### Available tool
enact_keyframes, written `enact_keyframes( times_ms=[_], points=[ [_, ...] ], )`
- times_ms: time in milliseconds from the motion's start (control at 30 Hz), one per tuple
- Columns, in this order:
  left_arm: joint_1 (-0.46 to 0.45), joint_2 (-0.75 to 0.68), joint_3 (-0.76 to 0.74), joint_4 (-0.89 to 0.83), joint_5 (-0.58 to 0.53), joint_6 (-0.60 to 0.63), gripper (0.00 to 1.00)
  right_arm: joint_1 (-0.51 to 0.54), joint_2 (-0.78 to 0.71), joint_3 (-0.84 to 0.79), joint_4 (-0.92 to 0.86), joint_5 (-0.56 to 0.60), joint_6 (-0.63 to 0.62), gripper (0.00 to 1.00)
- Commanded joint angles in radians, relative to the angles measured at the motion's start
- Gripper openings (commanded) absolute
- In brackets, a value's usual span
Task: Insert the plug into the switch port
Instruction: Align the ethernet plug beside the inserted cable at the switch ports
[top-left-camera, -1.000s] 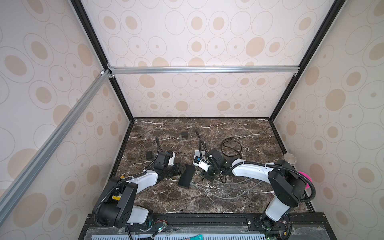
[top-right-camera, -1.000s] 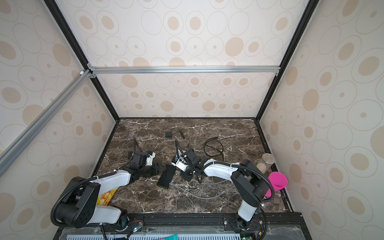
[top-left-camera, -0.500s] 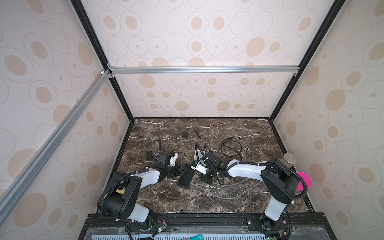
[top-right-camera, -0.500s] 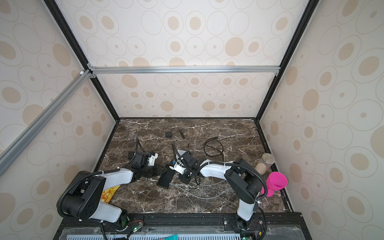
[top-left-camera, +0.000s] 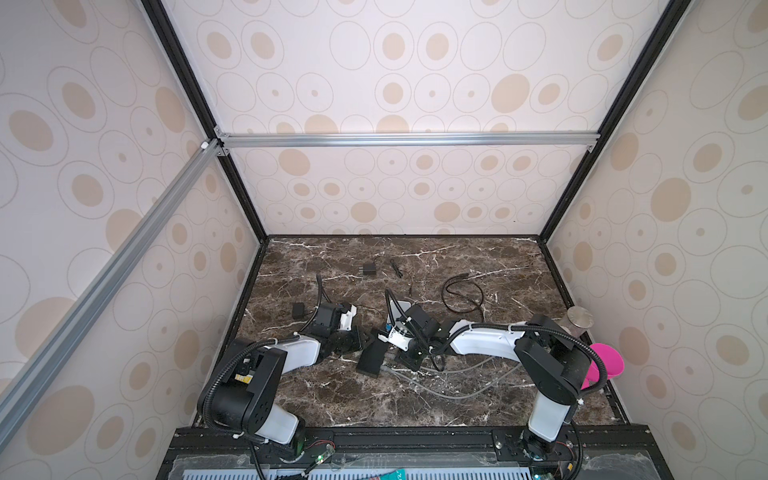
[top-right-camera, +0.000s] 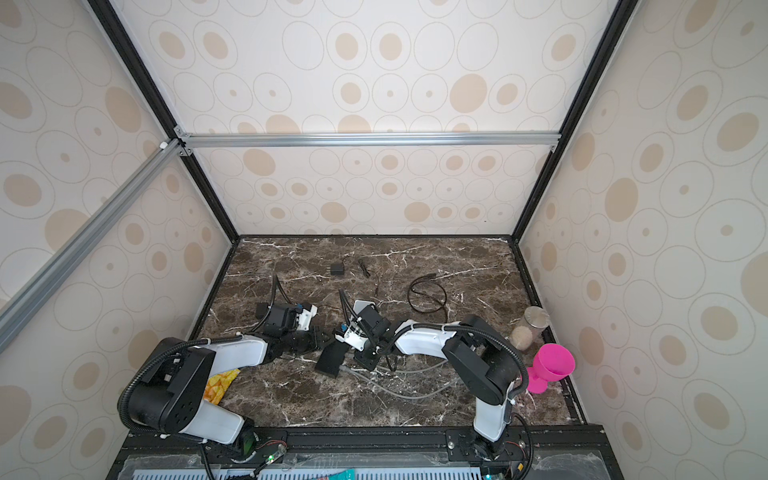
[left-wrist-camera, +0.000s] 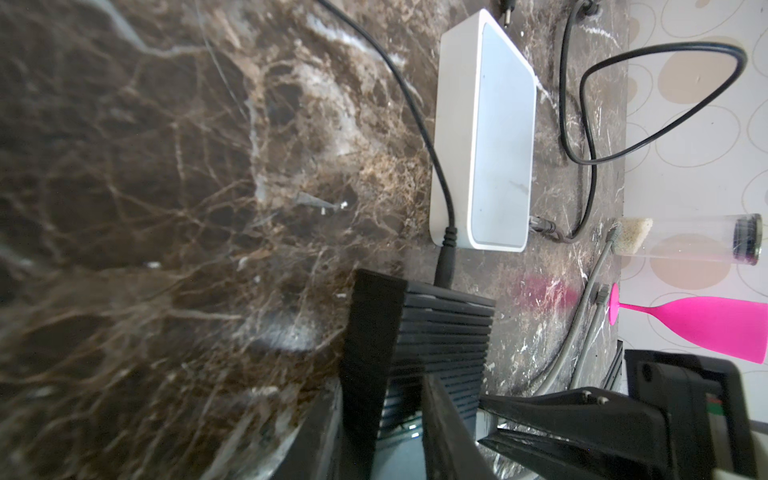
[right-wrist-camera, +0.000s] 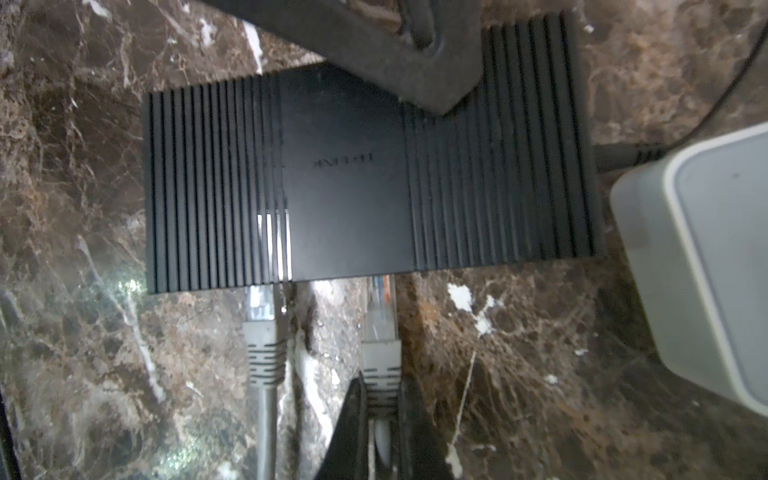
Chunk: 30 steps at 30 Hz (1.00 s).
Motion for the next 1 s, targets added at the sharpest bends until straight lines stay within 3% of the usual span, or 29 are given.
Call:
enact_keyframes(
  times_ms=[0,967],
  points=[
    [-0.004,0.012,0.006,0.0,0.022,-0.003,0.32,0.01,-0.003,0.022,0.039,-0.005,0.008,0.0],
    [-0.012,0.005,-0.021,0.008,0.033,-0.008,0.28,0.029,-0.048,-0.002,0.116,0.017,0.024,0.0]
  ],
)
